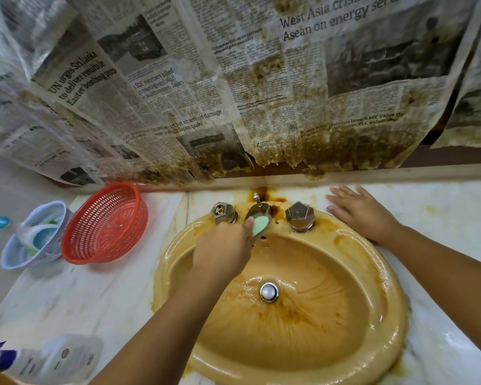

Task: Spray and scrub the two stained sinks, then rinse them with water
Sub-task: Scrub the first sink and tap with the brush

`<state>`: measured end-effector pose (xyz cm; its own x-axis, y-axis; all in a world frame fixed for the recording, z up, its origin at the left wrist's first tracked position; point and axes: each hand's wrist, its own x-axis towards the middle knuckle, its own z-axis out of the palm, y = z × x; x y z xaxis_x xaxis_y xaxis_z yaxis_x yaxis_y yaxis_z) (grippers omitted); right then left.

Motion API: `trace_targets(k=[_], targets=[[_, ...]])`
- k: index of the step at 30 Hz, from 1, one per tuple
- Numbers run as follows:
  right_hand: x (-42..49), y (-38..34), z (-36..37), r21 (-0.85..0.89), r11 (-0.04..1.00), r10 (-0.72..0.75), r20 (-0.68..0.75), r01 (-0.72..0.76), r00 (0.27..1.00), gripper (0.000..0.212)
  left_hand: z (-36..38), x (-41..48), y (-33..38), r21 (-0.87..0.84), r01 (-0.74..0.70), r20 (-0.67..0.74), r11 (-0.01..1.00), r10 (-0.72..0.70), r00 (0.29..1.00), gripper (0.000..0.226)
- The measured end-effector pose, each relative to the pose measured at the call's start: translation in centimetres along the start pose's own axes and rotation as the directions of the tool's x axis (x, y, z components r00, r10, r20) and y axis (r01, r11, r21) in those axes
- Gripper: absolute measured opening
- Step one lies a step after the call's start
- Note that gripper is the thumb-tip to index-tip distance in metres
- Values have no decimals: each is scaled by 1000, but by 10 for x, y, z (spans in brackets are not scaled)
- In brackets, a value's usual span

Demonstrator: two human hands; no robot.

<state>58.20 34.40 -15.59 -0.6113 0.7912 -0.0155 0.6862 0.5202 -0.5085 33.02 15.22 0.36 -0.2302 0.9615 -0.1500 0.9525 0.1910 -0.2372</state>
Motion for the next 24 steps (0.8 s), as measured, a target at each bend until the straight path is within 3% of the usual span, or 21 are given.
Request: trace_targets(k=[2, 5, 8, 11, 13, 17, 19, 24], targets=[[0, -8, 0, 88, 996, 8, 15, -9, 1000, 49, 2, 2, 10, -41, 15, -20, 999, -16, 1000, 46], [-6, -28, 3, 160, 987, -21, -37, 27, 999, 44, 10, -5, 14, -365, 74, -34, 928, -92, 995, 47], [-22, -68, 1, 275, 958, 2, -302, 85, 953, 39, 16, -16, 20, -714, 161, 17, 681, -213, 977, 55], [-42, -116, -2, 342, 923, -6, -449, 178, 893, 24, 15, -28, 26, -842, 164, 30, 513, -259, 966, 59], [-51, -143, -1, 465, 870, 5, -337, 162, 941, 19, 15, -32, 27, -867, 131, 3, 481, -258, 966, 60], [-49, -180, 8, 661, 746, 142, -39, -81, 989, 37, 23, -35, 29, -845, 126, -21, 519, -267, 963, 66], [-47, -189, 15, 675, 729, 165, -17, -110, 986, 38, 28, -37, 32, -860, 127, -2, 495, -253, 967, 69], [-47, -195, 30, 695, 708, 164, 12, -126, 986, 25, 36, -41, 31, -936, 159, 100, 314, -194, 976, 69]])
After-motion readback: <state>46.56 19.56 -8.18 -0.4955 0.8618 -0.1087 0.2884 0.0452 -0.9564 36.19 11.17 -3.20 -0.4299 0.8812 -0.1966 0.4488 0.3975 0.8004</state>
